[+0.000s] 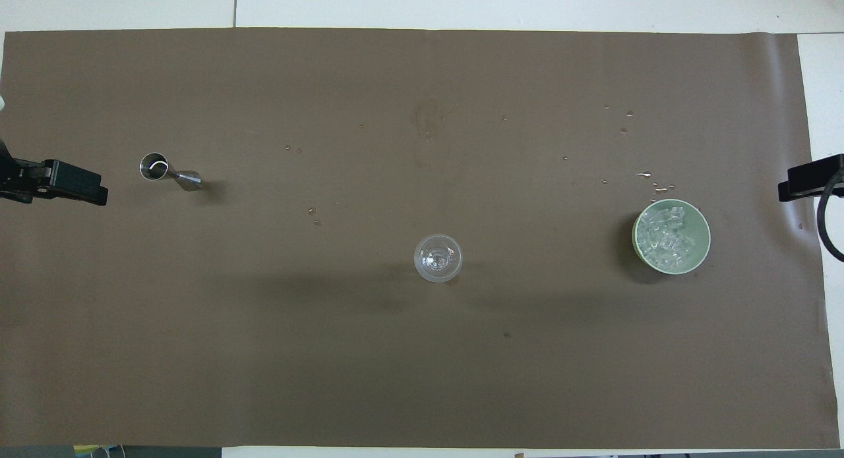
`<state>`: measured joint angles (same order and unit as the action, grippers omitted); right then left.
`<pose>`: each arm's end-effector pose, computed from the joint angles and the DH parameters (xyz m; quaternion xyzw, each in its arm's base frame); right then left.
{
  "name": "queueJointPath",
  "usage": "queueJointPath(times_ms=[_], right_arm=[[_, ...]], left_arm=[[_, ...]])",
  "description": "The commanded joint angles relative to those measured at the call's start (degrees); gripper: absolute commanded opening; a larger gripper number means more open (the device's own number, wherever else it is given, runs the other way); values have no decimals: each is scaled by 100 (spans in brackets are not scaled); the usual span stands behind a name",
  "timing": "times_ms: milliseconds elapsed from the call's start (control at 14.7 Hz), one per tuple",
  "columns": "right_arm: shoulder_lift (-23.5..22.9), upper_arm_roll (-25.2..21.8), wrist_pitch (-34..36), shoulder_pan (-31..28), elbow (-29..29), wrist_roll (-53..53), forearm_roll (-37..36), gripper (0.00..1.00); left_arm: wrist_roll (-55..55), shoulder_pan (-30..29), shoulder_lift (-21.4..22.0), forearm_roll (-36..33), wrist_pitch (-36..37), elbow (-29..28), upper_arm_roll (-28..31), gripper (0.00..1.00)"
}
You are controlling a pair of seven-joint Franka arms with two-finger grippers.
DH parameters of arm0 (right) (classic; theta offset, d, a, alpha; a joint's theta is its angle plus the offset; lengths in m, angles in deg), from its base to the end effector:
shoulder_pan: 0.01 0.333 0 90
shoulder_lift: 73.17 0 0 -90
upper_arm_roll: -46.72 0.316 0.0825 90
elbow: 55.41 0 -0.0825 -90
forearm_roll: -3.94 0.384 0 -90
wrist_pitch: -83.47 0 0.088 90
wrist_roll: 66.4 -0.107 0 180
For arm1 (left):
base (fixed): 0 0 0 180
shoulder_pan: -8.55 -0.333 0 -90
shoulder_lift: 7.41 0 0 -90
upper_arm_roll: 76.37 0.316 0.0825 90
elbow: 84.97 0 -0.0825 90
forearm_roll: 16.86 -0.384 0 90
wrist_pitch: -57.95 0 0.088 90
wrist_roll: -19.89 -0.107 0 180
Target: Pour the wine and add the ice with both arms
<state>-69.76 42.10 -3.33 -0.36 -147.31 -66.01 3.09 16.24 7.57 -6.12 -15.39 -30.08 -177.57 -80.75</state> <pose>0.5279 -0.0490 0.6363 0.9991 -0.0401 -0.0151 0.0043 0.5418 -0.0355 0.6126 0.9976 -0.0615 -0.0286 0.0120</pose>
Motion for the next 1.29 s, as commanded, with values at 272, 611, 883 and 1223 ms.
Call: queueJointPath(times_ms=[272, 611, 883, 1223], right_arm=[[90, 40, -48, -61, -117, -74, 77, 100], [90, 31, -48, -61, -117, -74, 77, 100], [90, 31, -48, -61, -117, -74, 77, 100], [90, 31, -48, -61, -117, -74, 77, 100]], left_arm=[[1168, 63, -928, 396, 375, 953, 104, 100], [3815, 80, -1595, 1661, 445, 1331, 1060, 100], [4975, 1, -2623, 1961, 375, 2085, 1299, 100], [6568, -254, -3204, 3051, -29, 2114, 1607, 100]])
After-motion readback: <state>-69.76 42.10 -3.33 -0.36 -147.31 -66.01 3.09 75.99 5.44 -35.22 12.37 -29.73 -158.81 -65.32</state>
